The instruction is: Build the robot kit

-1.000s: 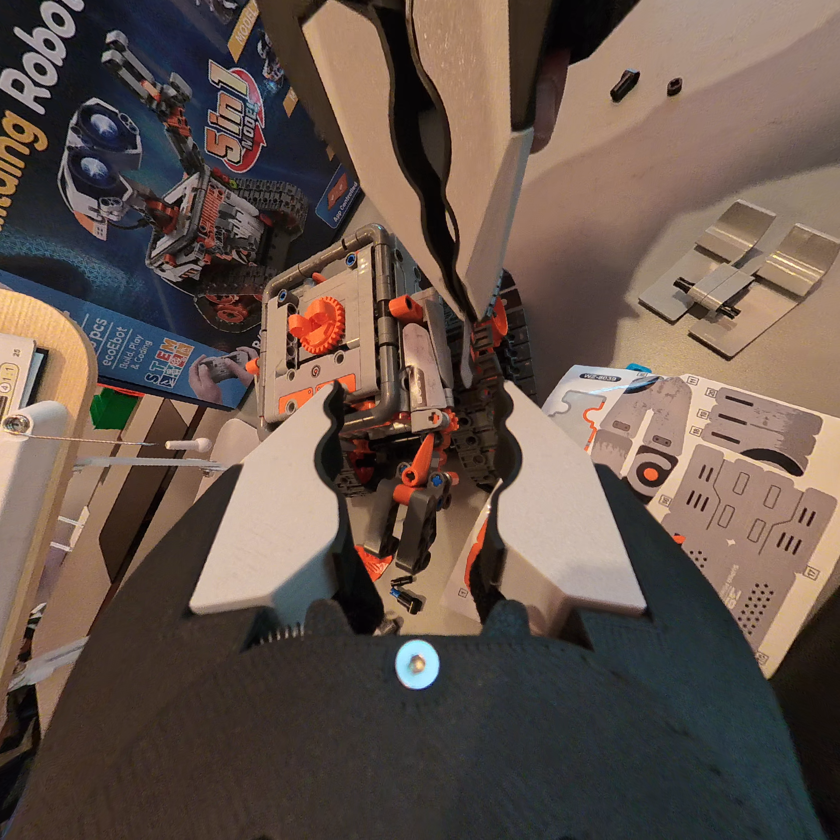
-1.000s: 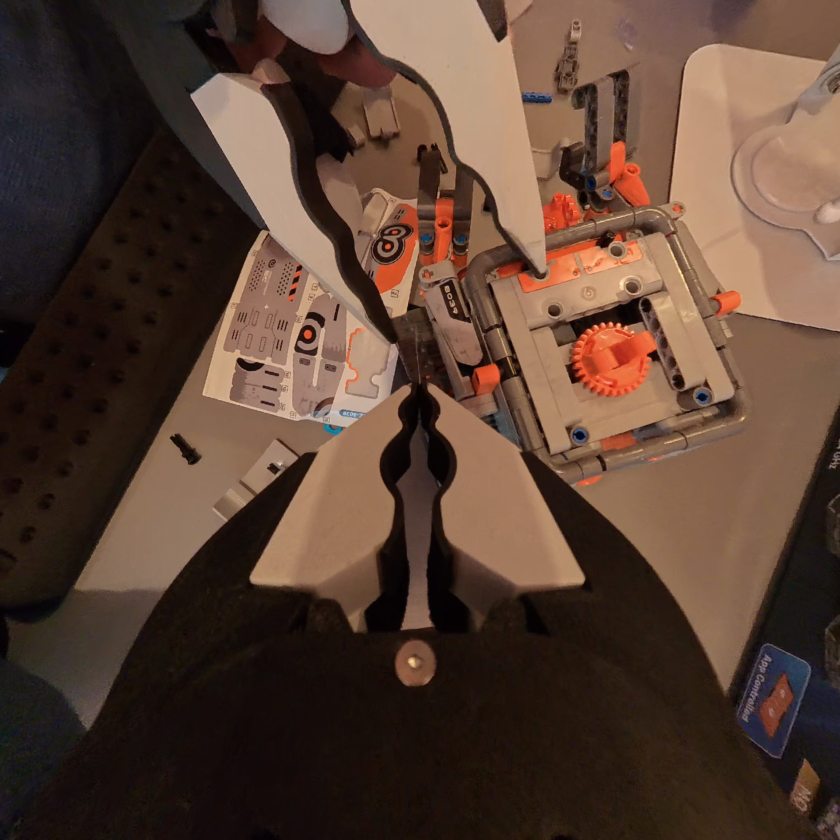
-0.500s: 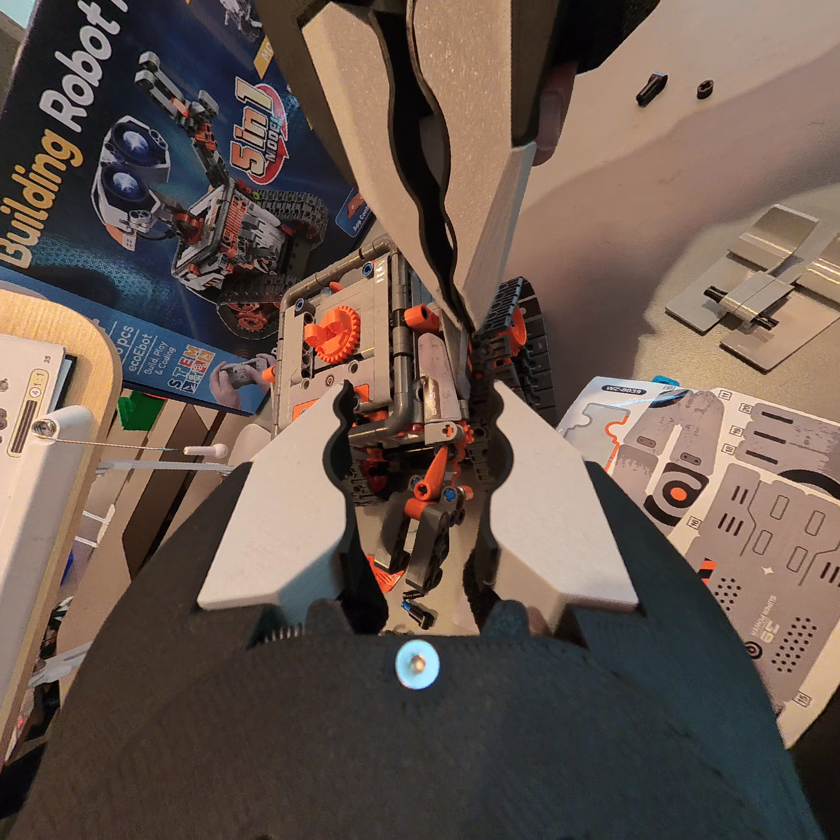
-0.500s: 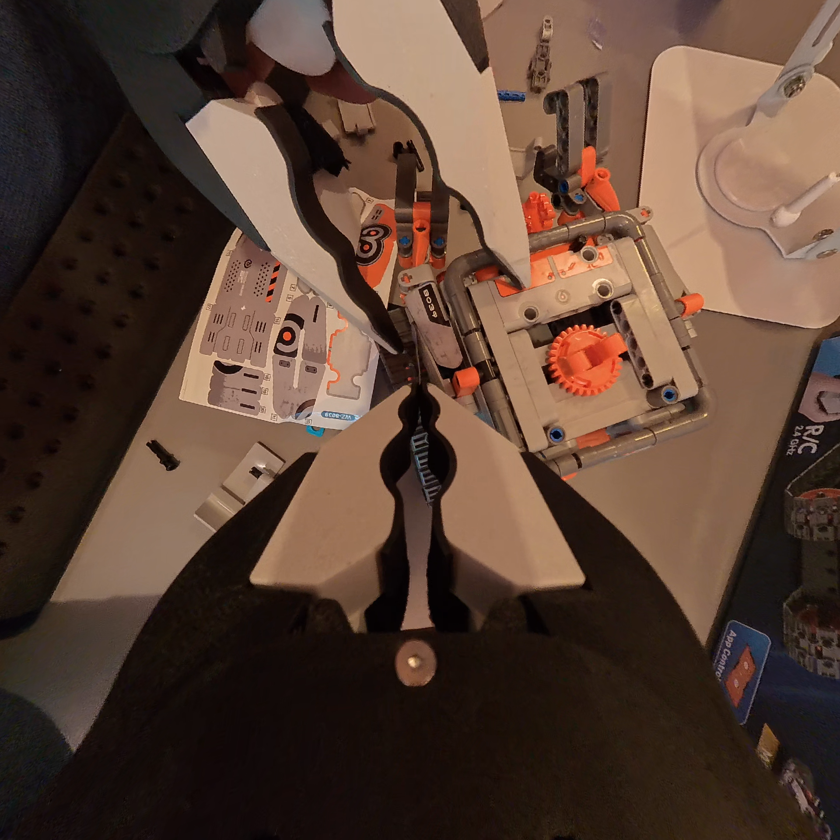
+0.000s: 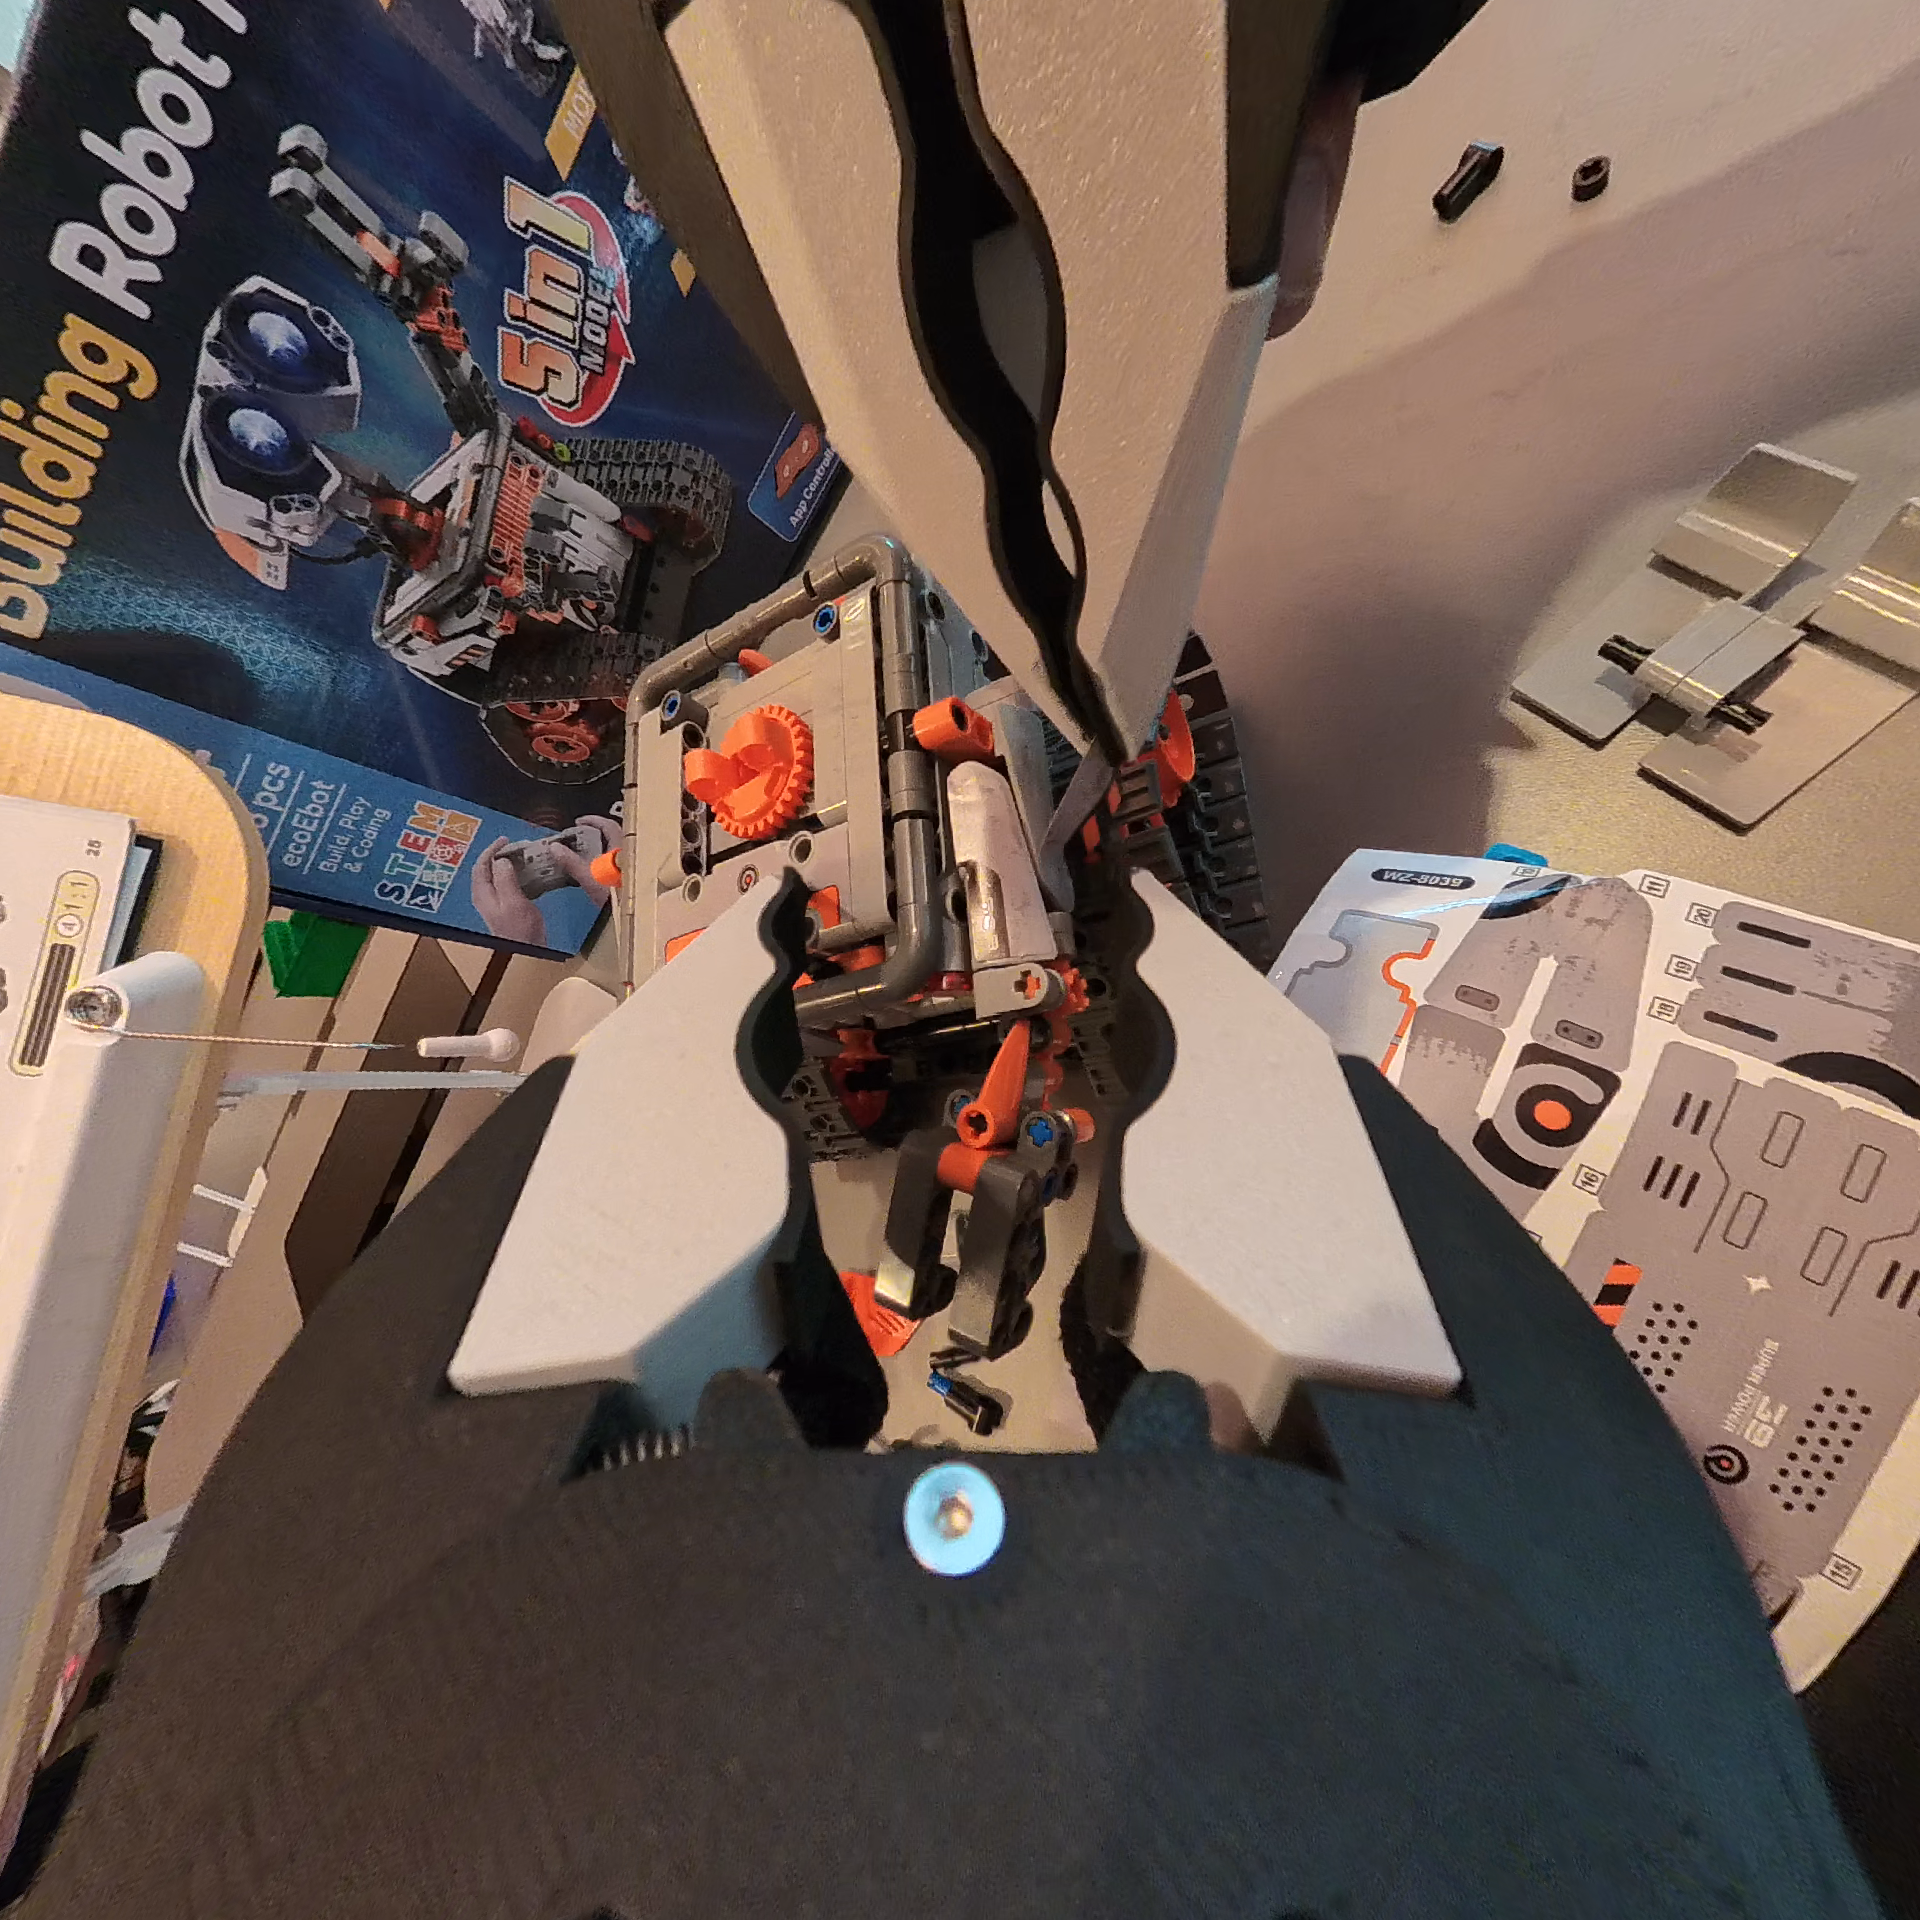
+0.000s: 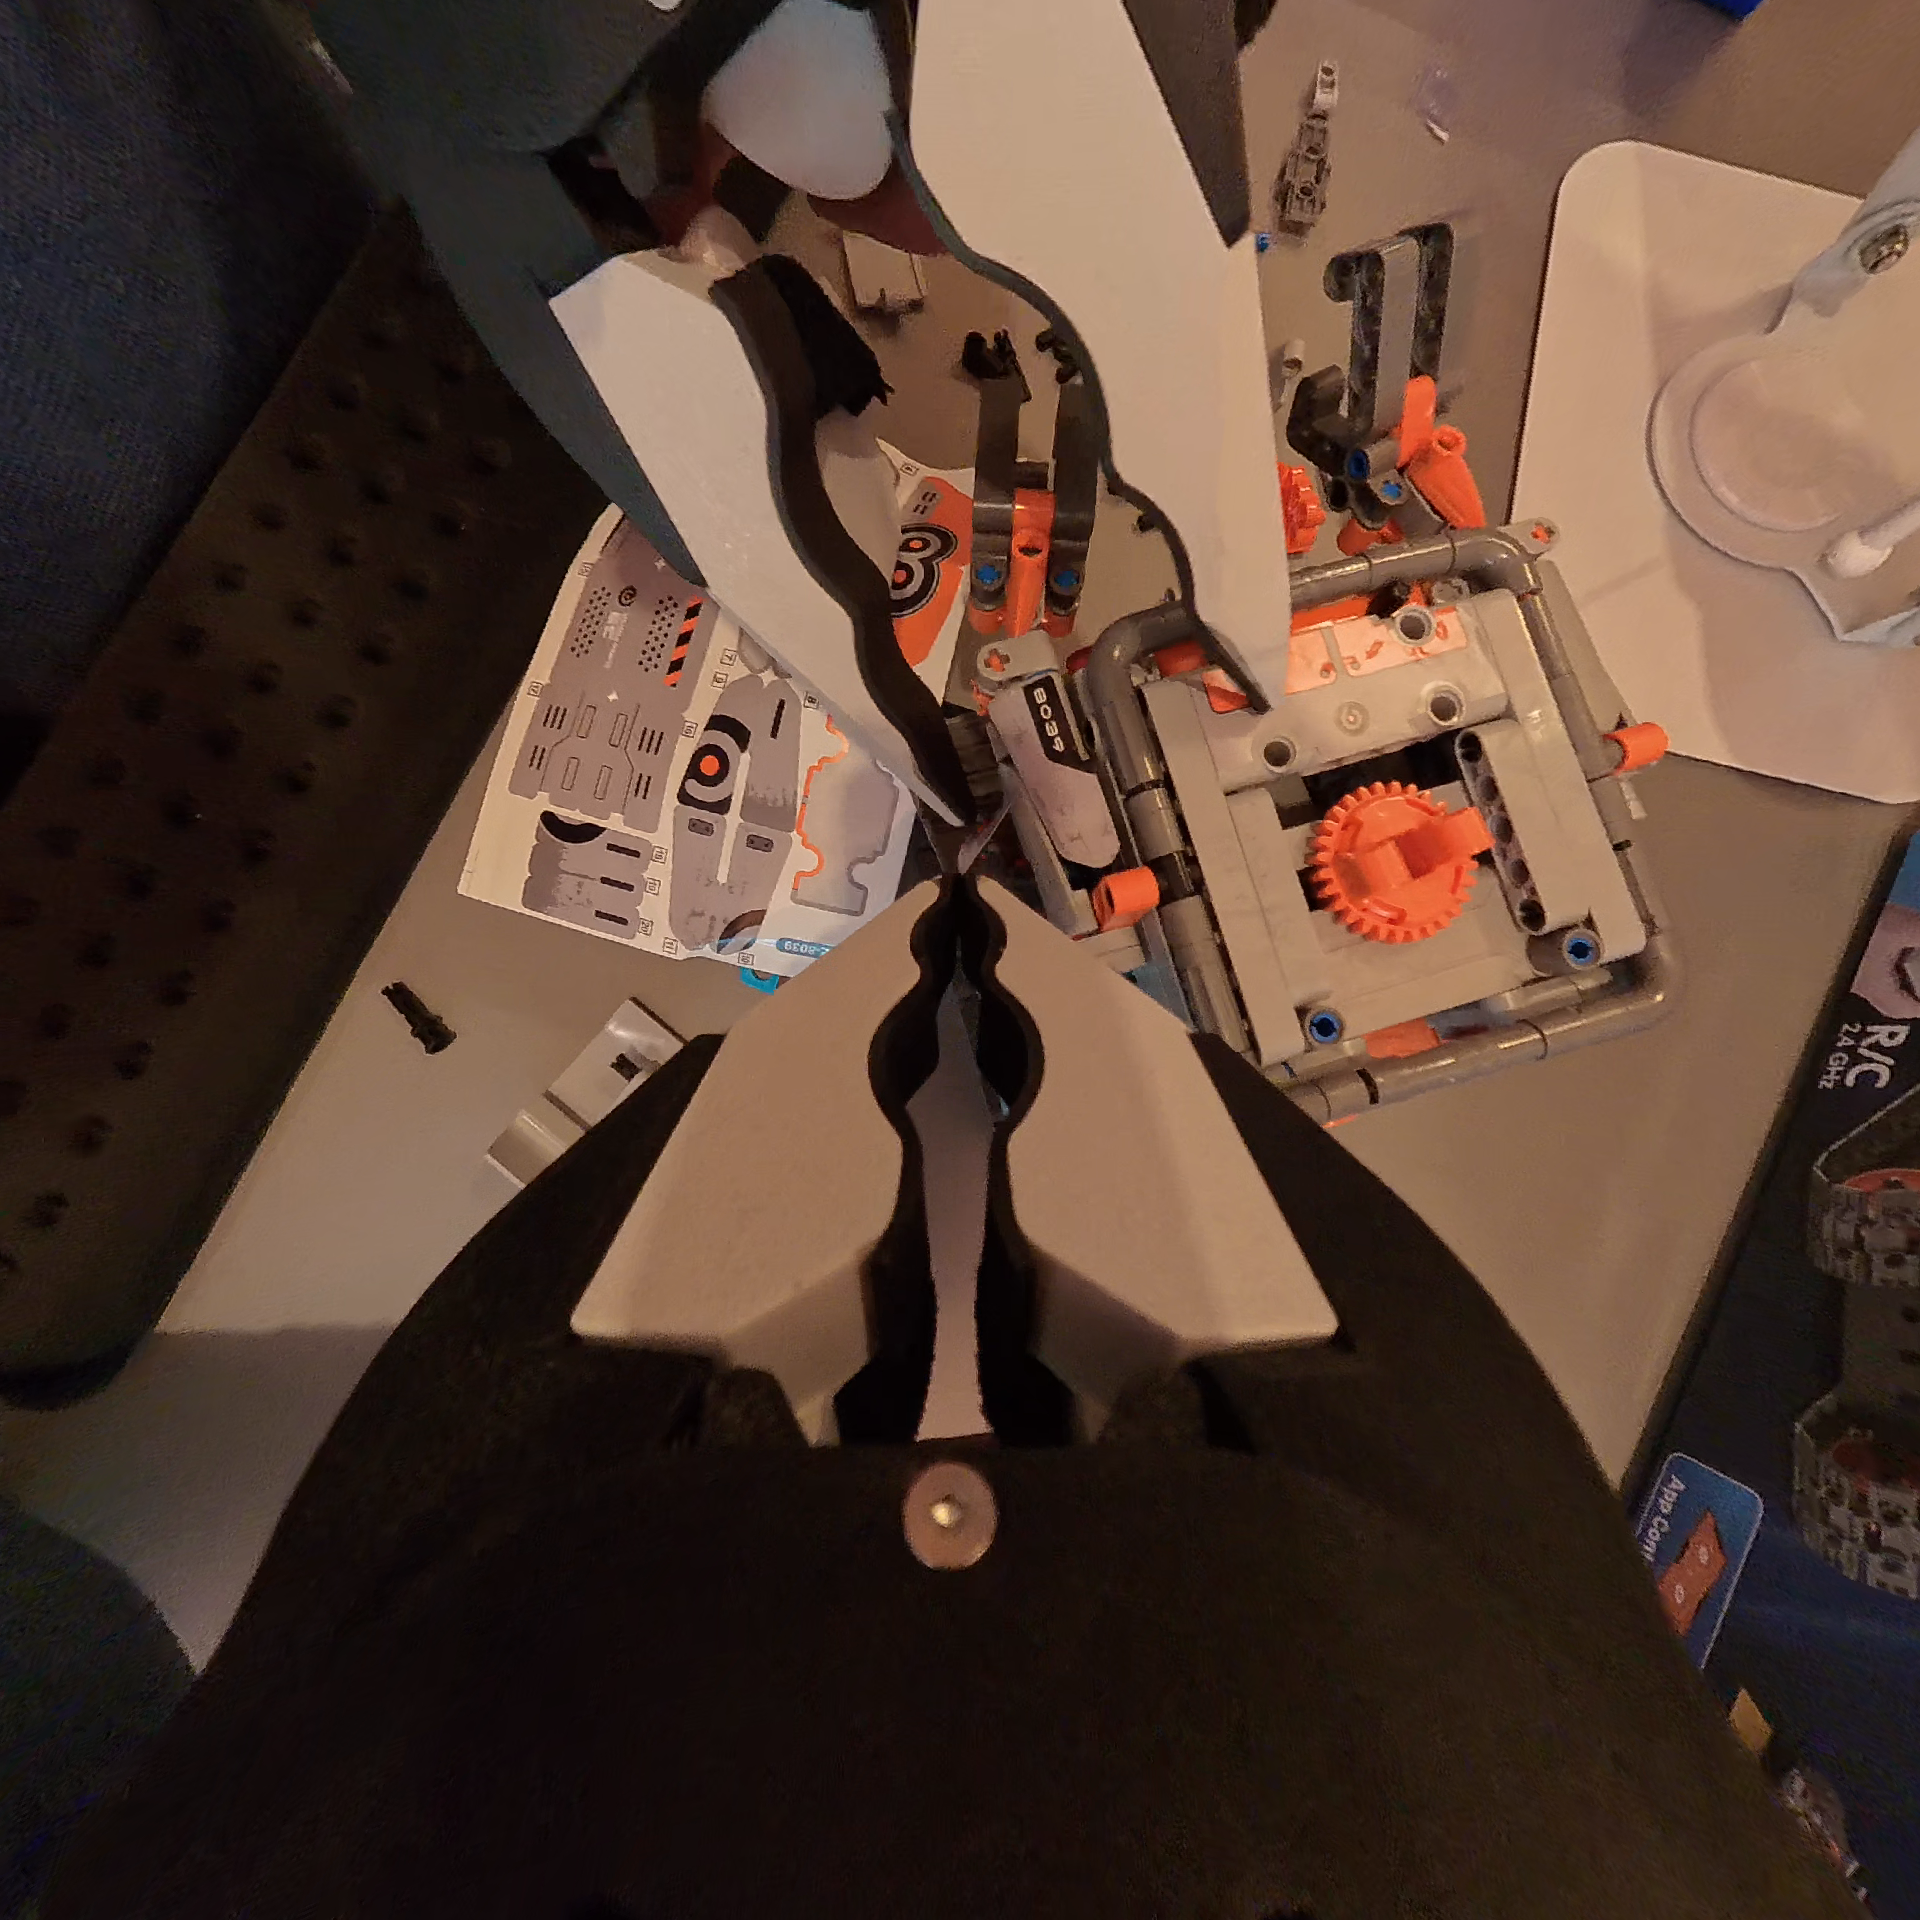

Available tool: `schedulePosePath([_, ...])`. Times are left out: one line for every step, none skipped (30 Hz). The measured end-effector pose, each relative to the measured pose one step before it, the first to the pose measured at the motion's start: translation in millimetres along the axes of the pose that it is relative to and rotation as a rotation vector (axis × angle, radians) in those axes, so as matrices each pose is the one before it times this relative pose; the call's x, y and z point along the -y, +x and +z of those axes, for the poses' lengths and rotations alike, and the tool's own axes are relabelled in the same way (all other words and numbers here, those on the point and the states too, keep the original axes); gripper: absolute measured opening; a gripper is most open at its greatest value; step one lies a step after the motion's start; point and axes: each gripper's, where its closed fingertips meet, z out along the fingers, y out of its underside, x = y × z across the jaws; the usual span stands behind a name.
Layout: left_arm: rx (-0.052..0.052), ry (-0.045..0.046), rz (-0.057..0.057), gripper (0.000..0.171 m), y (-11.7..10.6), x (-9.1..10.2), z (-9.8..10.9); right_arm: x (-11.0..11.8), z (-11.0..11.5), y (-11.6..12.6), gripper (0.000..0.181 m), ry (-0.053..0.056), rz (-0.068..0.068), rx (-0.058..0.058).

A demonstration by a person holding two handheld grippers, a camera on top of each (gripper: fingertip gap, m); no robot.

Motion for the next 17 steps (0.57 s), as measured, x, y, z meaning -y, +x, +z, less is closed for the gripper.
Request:
schedulePosePath([-0.0013,-0.00163,0.0009,0.057,0.03,-0.28,0.08,-0.06,-0.34,-0.74,0.000,-0.0031,-0.0007,0.0018])
schedulePosePath([-0.0025,-0.00350,0.0015,0.058,0.37,-0.44,0.02,-0.40,-0.21,-0.24,0.000,-0.0037,-0.0025,-0.0012])
schedulePosePath([0.0018,-0.00665,0.0047,0.059,-0.09,-0.81,0.02,0.96,-0.36,-0.22,0.000,0.0050,0.0001,0.0004])
schedulePosePath([0.0075,-0.00664,0.0071,0.059,-1.01,-1.22,0.07,0.88,0.16,-1.87,0.000,0.0029,-0.0008,0.0094])
schedulePosePath([0.0014,0.00156,0.0045,0.059,-0.18,-0.40,0.04,-0.70,0.52,-1.03,0.000,-0.0082,-0.0019,0.0025])
schedulePosePath([-0.0025,-0.00057,-0.0006,0.060,0.07,-0.77,-0.05,-0.50,0.43,-0.64,0.000,-0.0077,0.0015,0.0020])
schedulePosePath([0.0009,-0.00131,-0.0023,0.060,-0.50,-0.78,-0.32,1.42,0.34,-2.66,0.000,0.0046,-0.0050,0.0119])
schedulePosePath([0.0051,-0.00145,0.0021,0.058,-0.83,-0.79,-0.19,1.93,0.17,-1.98,0.000,0.0068,-0.0048,0.0084])
schedulePosePath([0.0048,-0.00218,0.0033,0.057,-0.91,-0.86,0.00,0.80,0.22,-1.41,0.000,0.0003,-0.0013,0.0060])
schedulePosePath([0.0008,0.00249,-0.0001,0.057,-0.19,0.02,-0.05,0.65,0.46,-2.27,0.000,0.0001,-0.0057,0.0091])
schedulePosePath([-0.0005,0.00023,-0.0020,0.057,0.19,-0.19,0.00,1.02,0.03,-1.45,0.000,0.0028,-0.0044,0.0061])
schedulePosePath([0.0016,-0.00454,0.0014,0.058,-0.05,-0.66,0.23,1.28,-0.71,-1.49,0.000,0.0067,-0.0026,0.0076])
schedulePosePath([0.0036,-0.00188,0.0026,0.058,-0.39,-0.54,0.16,2.11,-1.24,-3.16,0.000,0.0124,-0.0038,0.0153])
schedulePosePath([-0.0004,0.00032,0.0011,0.058,0.00,-0.09,0.04,0.07,-1.48,-0.20,0.000,0.0012,0.0005,-0.0038])
schedulePosePath([-0.0046,0.00216,-0.0025,0.059,0.74,0.38,-0.21,-7.90,-0.60,7.56,0.000,-0.0423,0.0170,-0.0407])
schedulePosePath([-0.0045,0.00319,-0.0030,0.059,0.53,0.81,-0.50,-6.94,0.78,4.83,0.000,-0.0228,0.0112,-0.0165])
schedulePosePath([-0.0038,0.00115,0.0014,0.060,0.89,0.78,-0.47,-0.07,0.58,0.79,0.000,0.0231,0.0042,0.0105])
